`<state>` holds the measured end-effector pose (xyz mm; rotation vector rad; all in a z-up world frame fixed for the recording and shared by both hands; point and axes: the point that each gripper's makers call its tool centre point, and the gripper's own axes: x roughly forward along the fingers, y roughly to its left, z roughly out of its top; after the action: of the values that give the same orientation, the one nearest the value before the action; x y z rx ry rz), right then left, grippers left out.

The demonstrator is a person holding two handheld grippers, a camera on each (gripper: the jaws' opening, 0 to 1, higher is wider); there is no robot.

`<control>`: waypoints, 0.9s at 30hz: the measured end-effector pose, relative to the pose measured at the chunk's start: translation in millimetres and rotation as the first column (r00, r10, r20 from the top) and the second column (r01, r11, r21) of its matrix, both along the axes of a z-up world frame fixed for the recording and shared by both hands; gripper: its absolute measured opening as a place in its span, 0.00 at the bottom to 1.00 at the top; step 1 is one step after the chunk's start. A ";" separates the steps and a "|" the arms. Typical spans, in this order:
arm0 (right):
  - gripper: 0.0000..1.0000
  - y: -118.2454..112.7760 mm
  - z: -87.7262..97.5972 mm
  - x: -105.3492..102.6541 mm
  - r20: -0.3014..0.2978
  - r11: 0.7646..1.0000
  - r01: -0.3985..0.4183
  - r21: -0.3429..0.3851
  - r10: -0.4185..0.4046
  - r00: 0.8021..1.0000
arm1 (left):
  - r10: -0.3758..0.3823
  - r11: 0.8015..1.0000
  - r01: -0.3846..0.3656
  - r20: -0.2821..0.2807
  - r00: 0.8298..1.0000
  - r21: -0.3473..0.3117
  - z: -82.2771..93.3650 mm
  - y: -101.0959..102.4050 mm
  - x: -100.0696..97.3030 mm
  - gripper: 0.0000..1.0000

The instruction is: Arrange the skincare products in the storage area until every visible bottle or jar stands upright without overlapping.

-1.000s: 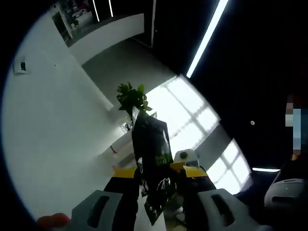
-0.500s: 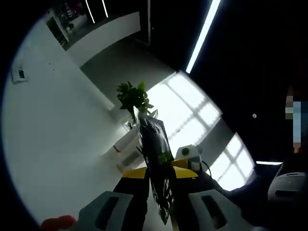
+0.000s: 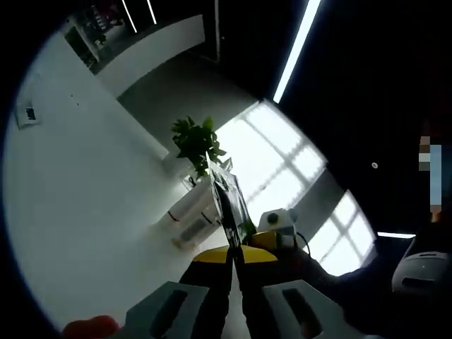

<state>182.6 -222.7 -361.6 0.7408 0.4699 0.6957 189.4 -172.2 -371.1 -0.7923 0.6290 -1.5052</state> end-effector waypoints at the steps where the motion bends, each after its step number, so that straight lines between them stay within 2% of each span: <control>1: 0.00 -0.2 -0.3 -0.3 0.000 1.000 -0.002 0.000 0.002 1.000 | -0.004 1.000 0.004 -0.014 1.000 0.001 0.0 0.1 -0.8 0.02; 4: 0.00 -2.3 -5.2 0.8 0.013 0.999 -0.001 -0.045 0.001 1.000 | -0.010 1.000 0.010 -0.054 0.998 0.005 -1.0 0.1 -2.3 0.00; 7: 0.00 -1.7 -7.4 0.5 0.016 0.998 -0.005 -0.064 0.006 1.000 | 0.001 1.000 0.000 -0.039 0.999 0.031 -3.4 -0.8 -4.2 0.00; 13: 0.00 -3.9 -8.7 3.9 0.022 0.998 -0.007 -0.057 0.008 1.000 | 0.031 0.998 -0.030 -0.010 0.999 0.057 -4.2 -1.9 -1.8 0.00; 18: 0.02 -5.2 -11.4 3.9 0.045 0.996 -0.023 -0.090 0.027 0.999 | 0.037 0.997 -0.034 -0.050 0.998 0.064 -6.2 -2.9 -0.9 0.00; 21: 0.04 -6.9 -14.6 4.1 0.055 0.993 -0.023 -0.120 0.030 0.998 | 0.045 0.997 -0.041 -0.057 0.997 0.066 -6.8 -3.7 -0.8 0.00; 25: 0.18 -11.4 -18.8 5.9 0.069 0.987 -0.006 -0.161 0.017 0.997 | 0.049 0.997 -0.044 -0.067 0.997 0.068 -7.0 -5.4 -1.1 0.00; 27: 0.20 -12.4 -19.4 5.4 0.073 0.986 -0.002 -0.167 0.014 0.997 | 0.051 0.996 -0.046 -0.068 0.996 0.071 -7.4 -6.2 -1.3 0.00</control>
<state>188.0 -235.2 -381.0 0.5542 0.4576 0.6804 188.2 -178.4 -378.5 -0.8042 0.7050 -1.4091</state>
